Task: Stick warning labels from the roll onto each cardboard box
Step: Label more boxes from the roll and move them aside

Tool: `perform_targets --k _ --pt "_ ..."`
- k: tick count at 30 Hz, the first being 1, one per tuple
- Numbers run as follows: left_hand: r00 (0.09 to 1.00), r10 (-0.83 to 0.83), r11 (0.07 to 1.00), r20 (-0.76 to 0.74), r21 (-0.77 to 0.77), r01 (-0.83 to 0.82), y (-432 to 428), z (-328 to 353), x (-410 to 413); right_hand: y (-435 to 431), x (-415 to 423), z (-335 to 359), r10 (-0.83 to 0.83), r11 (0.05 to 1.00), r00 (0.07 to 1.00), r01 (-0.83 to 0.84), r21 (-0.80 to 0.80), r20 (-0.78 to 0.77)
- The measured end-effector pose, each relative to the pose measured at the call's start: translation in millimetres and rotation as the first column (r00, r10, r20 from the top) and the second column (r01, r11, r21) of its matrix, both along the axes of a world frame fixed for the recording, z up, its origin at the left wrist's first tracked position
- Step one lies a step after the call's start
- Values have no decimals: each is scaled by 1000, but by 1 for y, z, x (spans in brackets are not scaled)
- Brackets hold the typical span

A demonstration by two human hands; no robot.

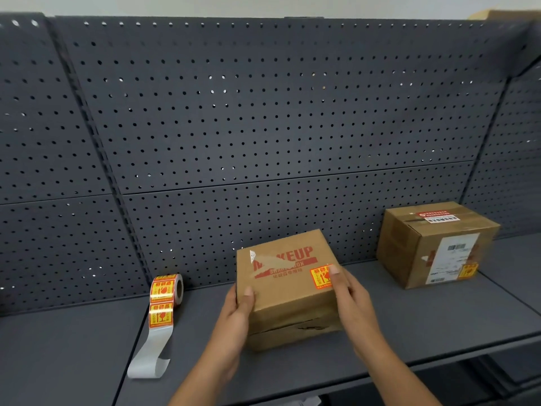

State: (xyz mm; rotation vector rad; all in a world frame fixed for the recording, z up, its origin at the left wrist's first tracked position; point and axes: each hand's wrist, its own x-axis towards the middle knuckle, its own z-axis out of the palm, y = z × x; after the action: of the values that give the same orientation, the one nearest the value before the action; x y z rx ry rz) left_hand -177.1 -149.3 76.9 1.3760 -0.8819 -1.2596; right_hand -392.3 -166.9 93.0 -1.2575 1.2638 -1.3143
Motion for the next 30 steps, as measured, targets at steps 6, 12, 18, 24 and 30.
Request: perform_targets --k 6,12,18,24,30 --pt "965 67 998 -252 34 -60 1 -9 -4 3 -11 46 52 970 931 -133 -204 -362" --pt "978 68 995 -197 80 -53 1 -23 -10 2 2 77 -108 884 491 -350 -309 -864" --pt "975 -43 999 220 -19 49 -2 -42 -11 -4 29 61 -231 812 225 -492 -315 -947" --pt "967 -36 999 251 -28 44 -1 -36 -7 -5 49 49 -345 767 203 -502 -400 -916" --pt "992 57 989 110 -141 -41 11 3 -12 2 47 55 -258 803 162 -513 -305 -952"
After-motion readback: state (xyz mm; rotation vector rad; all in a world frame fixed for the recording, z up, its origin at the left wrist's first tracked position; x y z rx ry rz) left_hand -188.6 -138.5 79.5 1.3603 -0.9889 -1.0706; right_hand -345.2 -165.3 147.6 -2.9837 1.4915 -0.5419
